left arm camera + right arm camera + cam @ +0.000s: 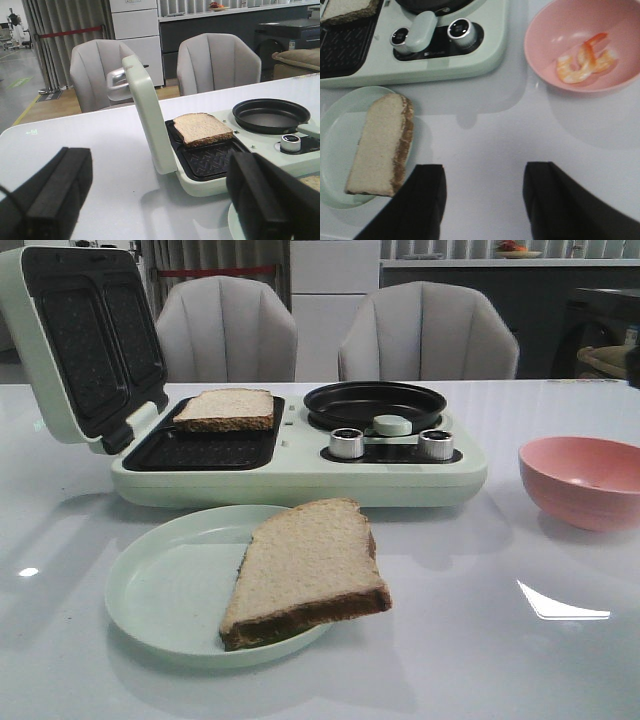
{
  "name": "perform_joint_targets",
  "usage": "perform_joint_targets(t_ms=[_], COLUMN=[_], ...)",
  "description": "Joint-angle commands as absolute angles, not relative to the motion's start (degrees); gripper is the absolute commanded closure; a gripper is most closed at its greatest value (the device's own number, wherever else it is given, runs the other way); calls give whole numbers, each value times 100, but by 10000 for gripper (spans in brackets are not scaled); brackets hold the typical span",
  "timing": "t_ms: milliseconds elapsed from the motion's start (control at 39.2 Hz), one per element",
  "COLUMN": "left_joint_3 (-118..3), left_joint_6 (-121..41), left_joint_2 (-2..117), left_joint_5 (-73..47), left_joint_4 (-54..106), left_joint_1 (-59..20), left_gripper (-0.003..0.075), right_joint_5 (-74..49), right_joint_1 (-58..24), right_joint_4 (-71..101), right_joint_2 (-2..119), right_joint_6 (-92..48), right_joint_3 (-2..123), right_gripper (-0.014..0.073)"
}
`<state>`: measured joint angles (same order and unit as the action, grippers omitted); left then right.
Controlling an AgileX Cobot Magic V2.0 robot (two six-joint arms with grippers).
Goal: Make breakfast with bread and shrimp
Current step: 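Reach the right gripper to the remaining bread slice on the plate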
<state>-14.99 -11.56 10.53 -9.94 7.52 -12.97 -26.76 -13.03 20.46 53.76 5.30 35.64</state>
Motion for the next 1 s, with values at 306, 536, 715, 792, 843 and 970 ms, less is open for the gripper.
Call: perform_joint_targets(t_ms=[306,536,715,792,843,970], left_joint_3=[-1652,-1652,-1652,-1652,-1652,-1652], left_joint_6=[-1152,-1152,-1152,-1152,-1152,-1152], left_joint_2=[1103,1103,1103,1103,1103,1103], left_joint_5=[-514,-514,-514,-514,-514,-514], left_joint_4=[820,820,820,820,820,820], left_joint_1=[-1334,-1334,-1334,-1334,-1334,-1334], left_gripper=[136,136,136,135,136,136], right_joint_5=[-2852,-3160,-3675,-3712,-3699,-3892], right_joint_1=[-1407,-1407,-1412,-1412,-1412,-1412], right_joint_4=[4622,6420,7392,7693,7779,8014], right_joint_2=[7630,8659,9301,9522,9683,10025], right_joint_6=[-1682,-3566,-4715,-5019,-5162,-5330], right_joint_3=[4703,4999,5197,5216,5250,5345], right_gripper=[133,133,133,133,133,133])
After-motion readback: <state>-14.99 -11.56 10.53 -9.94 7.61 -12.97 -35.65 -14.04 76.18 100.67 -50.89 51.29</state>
